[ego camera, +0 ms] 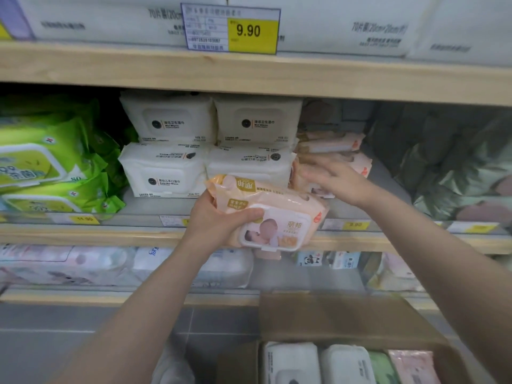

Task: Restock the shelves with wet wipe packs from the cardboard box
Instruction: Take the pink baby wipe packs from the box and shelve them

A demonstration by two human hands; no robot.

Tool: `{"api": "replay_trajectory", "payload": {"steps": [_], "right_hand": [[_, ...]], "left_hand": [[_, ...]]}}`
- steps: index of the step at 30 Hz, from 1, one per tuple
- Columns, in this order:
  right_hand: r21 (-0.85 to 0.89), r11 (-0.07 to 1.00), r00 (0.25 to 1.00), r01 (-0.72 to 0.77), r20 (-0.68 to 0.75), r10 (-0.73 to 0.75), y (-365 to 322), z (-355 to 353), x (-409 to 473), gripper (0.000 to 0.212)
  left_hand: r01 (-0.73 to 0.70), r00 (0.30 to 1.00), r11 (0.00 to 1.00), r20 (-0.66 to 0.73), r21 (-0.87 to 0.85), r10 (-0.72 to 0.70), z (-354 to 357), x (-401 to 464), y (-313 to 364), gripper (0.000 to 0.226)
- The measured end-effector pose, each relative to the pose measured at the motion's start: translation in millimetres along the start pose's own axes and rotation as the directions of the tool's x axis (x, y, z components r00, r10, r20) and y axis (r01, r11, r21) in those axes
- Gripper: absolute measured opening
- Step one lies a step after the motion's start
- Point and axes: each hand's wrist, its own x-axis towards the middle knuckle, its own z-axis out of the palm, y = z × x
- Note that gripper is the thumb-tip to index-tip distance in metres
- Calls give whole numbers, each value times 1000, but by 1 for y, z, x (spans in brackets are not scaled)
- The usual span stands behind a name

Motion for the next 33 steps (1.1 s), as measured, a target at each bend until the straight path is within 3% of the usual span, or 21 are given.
{"api": "replay_trajectory", "payload": {"steps": [1,4,8,12,15,17,18,21,23,26,33], "right_hand": [[55,998,995,6,95,-11,-14,-1,-14,64],[-135,986,943,92,329,-43,-39,9,-47,94],[-267,951,964,155,252,-86,-24,13,-64,99],[-457,869,981,189,121,-150,-16,-22,-70,94],[-599,789,985,140,3,-172,-11,-54,-60,93],[-701,710,989,71,-45,-144,-6,-66,-47,92],[-744,667,992,37,-52,-113,-1,-67,-40,91],[-752,659,1000,-7,-2,9,23,-50,-24,88],[-690,724,997,2,53,47,45,-35,-20,87],[-604,797,997,9,62,36,63,-24,-17,87],[-621,783,989,27,129,69,58,-21,-10,91]], "left_hand": [[8,1000,1000,3,-13,-8,3,-1,0,41],[11,999,999,40,-31,-10,20,-8,2,49],[-27,987,999,158,23,23,42,-21,4,40],[-115,937,992,336,44,94,51,-10,16,69],[-205,951,970,259,129,166,54,22,30,66],[-314,945,894,193,320,263,54,50,29,56],[-355,933,823,227,444,280,55,62,24,59],[-347,930,543,355,765,96,62,80,1,54],[-357,929,424,364,832,69,69,79,-13,53],[-365,930,425,345,828,128,71,80,-19,57],[-371,929,415,341,831,146,73,77,-21,61]]}}
